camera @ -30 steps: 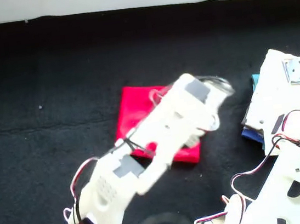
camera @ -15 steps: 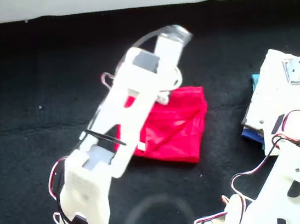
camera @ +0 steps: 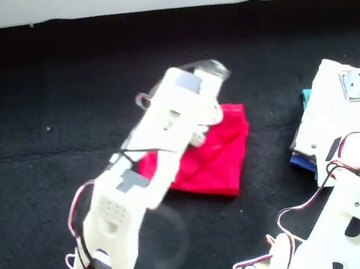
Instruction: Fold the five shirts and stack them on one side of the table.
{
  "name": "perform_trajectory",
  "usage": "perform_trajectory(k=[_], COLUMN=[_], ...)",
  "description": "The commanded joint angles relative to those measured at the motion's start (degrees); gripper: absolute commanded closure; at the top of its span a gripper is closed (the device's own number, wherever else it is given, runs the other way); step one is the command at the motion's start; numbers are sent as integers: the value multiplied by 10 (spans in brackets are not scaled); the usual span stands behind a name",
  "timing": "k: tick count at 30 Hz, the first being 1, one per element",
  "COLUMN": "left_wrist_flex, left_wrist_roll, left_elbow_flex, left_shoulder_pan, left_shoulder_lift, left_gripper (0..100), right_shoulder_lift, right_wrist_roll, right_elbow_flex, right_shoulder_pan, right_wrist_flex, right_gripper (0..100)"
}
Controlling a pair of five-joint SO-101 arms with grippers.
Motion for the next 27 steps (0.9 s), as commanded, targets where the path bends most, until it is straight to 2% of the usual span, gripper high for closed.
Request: perform_trajectory(k=[1,4,7,14,20,24,27], left_wrist_flex=[40,69,85,88,57,10,22], left_wrist_roll=[15,45,49,47,47,47,49], left_elbow_flex=[-6,-7,-22,-86,-84,-54,-58], left_shoulder_pan=[73,120,137,73,9,2,42], left_shoulder_lift=[-4,-5,-19,-103,-103,-41,11], left_gripper=[993,993,993,993,993,993,993], right_shoulder_lift=[-7,-7,-7,-7,-7,-7,-7], right_wrist_roll=[4,4,4,4,4,4,4], right_elbow_flex=[2,2,2,2,2,2,2], right_shoulder_pan=[6,7,7,3,3,3,4], right_wrist_flex=[5,5,5,5,4,4,4], right_gripper=[992,992,992,992,992,992,992])
